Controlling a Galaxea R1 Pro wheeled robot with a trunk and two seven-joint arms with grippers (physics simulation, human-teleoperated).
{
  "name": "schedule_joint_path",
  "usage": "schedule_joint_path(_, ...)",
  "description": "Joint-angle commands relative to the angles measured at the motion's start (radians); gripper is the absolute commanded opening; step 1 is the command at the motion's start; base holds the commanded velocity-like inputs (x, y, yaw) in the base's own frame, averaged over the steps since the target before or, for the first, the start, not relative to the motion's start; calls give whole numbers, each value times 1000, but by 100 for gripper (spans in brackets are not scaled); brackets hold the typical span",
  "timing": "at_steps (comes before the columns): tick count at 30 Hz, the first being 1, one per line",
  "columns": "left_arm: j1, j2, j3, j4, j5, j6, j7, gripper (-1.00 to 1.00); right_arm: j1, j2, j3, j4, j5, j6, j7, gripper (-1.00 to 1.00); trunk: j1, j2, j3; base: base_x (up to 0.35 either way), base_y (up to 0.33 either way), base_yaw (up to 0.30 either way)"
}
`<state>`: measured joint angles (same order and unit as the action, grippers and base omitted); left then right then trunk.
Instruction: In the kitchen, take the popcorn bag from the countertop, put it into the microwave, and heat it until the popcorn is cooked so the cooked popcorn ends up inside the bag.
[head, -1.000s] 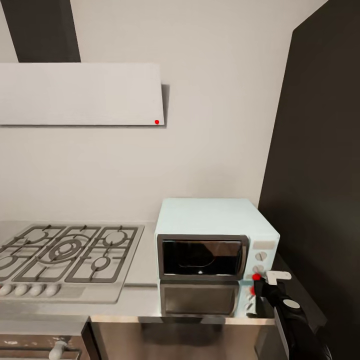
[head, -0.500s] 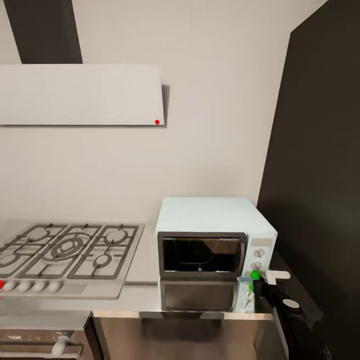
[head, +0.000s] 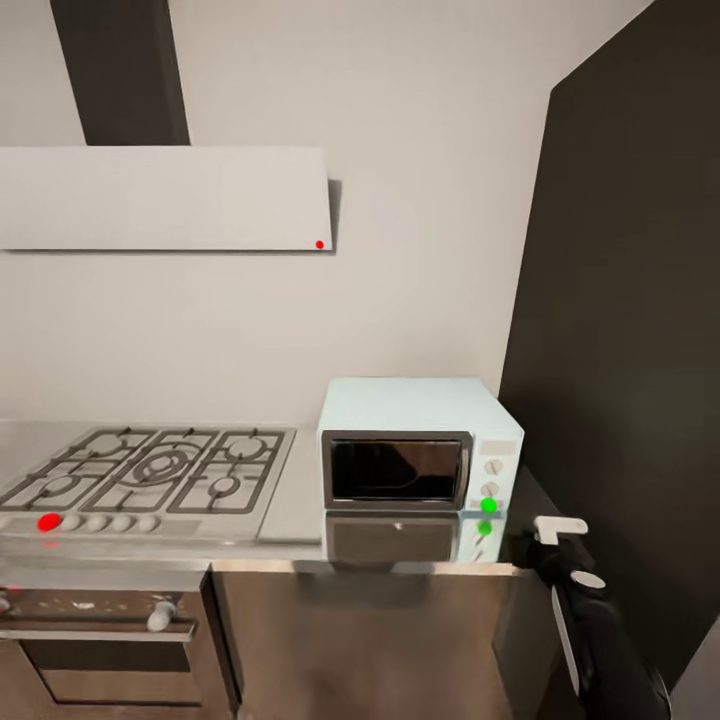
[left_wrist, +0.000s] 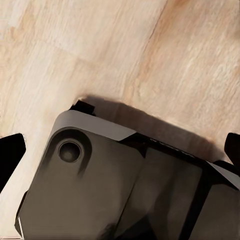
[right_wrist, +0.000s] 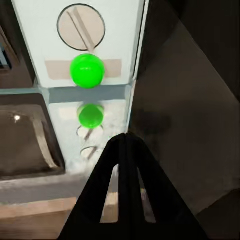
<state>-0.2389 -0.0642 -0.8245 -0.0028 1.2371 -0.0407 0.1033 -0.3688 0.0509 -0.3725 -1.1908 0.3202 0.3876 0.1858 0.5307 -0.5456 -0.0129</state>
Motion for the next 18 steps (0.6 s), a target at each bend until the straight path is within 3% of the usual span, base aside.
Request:
schedule_joint_path(1,0,0,-8,0,7,-2,4,100,-1,1,-3,-10,11,26,9,-100,0,-1,-1,-346,0,0)
schedule_joint_path(6,1,-2,-8,0,7,-2,4,100,13,1,-4,-39,14,87,9,-100,0,-1,-1,-346,0,0)
schedule_joint_path(11,2,0,-8,0,7,-2,4,100,81,-5,-10,-27,6,87,8,-100,0,-1,-1,-346,0,0)
schedule_joint_path(13,2,-1,-8,0,7,-1,4,100,136,-9,-14,21,3,80,4,-100,0,-1,-1,-346,0,0)
schedule_joint_path(15,3,0,-8,0,7,-1,4,100,172,-13,-18,152,2,66,-2,-100,0,-1,-1,-347,0,0)
schedule_joint_path(18,2,4,-7,1,7,0,3,100,183,-27,-19,519,2,-54,-6,-100,0,-1,-1,-207,0,0)
